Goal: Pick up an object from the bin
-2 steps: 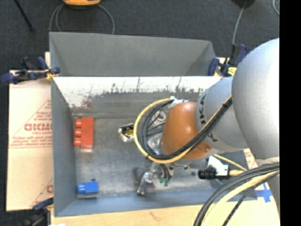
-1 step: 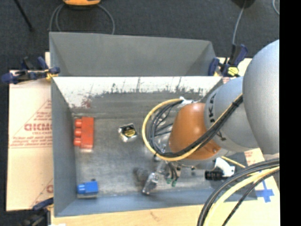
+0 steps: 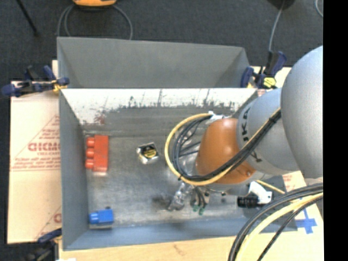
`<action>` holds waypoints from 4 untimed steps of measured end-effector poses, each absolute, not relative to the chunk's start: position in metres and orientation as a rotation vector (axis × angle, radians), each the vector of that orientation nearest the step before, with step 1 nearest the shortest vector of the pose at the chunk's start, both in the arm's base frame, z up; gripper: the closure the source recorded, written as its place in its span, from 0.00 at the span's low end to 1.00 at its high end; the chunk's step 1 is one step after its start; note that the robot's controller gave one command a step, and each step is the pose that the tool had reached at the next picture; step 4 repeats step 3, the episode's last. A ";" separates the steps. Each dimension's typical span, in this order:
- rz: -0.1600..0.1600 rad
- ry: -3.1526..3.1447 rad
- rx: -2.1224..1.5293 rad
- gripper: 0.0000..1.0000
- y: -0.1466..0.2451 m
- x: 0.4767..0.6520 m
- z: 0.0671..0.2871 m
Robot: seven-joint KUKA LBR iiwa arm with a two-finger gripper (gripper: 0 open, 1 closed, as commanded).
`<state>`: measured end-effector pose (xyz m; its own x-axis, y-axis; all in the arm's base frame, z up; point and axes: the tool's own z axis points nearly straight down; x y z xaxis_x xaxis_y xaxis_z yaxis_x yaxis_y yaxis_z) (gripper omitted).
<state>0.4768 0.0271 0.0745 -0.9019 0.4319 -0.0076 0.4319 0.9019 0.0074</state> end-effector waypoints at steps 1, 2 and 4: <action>0.003 3.060 0.696 1.00 0.027 0.478 0.083; 0.004 3.058 0.691 1.00 0.026 0.480 0.146; 0.003 3.060 0.684 1.00 0.026 0.481 0.190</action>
Offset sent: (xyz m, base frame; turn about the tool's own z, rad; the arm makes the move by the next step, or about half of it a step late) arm 0.0003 -0.0002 0.0082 0.0000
